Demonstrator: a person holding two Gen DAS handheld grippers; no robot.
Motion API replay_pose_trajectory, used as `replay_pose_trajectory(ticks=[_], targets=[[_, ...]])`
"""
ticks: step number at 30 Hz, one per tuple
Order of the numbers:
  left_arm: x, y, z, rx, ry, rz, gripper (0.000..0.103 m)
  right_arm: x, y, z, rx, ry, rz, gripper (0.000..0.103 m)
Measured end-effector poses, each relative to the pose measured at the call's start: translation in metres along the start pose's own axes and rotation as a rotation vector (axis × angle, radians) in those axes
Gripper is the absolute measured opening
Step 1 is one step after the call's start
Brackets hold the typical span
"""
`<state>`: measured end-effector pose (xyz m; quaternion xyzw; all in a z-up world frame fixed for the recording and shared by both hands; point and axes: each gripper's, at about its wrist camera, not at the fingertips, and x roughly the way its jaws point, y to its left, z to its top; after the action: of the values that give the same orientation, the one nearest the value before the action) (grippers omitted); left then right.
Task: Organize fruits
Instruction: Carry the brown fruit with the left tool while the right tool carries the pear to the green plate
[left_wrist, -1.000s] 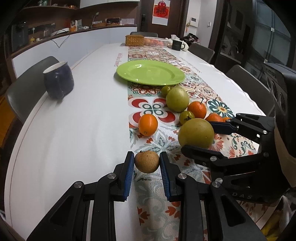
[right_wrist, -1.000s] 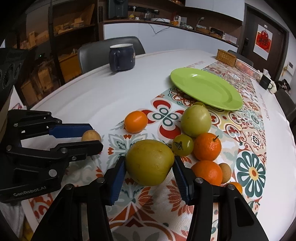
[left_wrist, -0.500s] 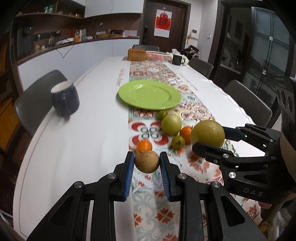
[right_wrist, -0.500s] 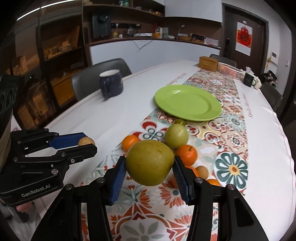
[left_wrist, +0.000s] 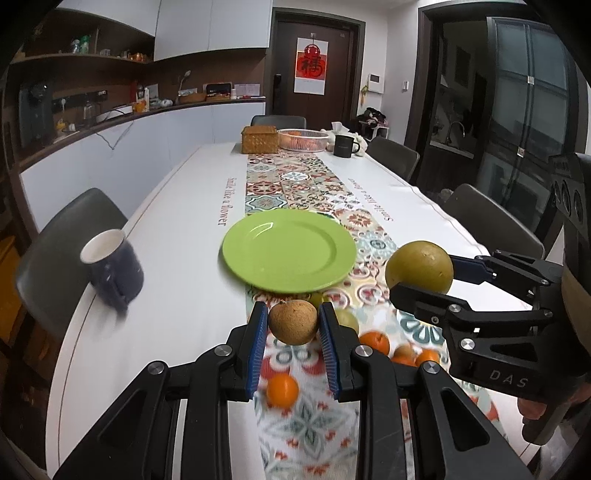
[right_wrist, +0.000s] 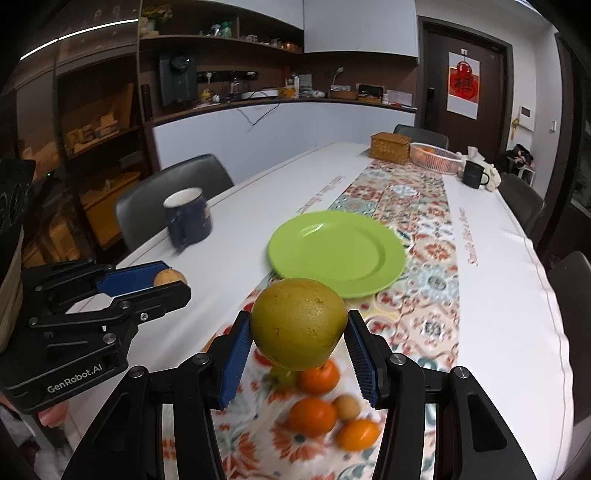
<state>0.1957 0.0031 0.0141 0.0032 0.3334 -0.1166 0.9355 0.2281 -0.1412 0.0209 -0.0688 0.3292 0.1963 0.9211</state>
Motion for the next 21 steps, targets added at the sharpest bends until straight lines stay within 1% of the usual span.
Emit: replay_pose_trajectory(ticks=[6,11,14,21], targets=[[0.032,0.01,0.026,-0.005,0.039,-0.022,0.028,0.022,-0.016,0.028,0.003,0.013,-0.019,0.052],[0.062,0.018,0.042,0.003,0.062,-0.017,0.028,0.046,-0.023,0.043,-0.008,0.036,-0.02,0.052],[0.083,0.025,0.049,-0.004,0.085,-0.027,0.028,0.064,-0.028,0.048,-0.013,0.059,-0.015,0.052],[0.126,0.035,0.055,-0.01,0.147,-0.05,0.028,0.111,-0.043,0.053,0.004,0.132,-0.007,0.052]])
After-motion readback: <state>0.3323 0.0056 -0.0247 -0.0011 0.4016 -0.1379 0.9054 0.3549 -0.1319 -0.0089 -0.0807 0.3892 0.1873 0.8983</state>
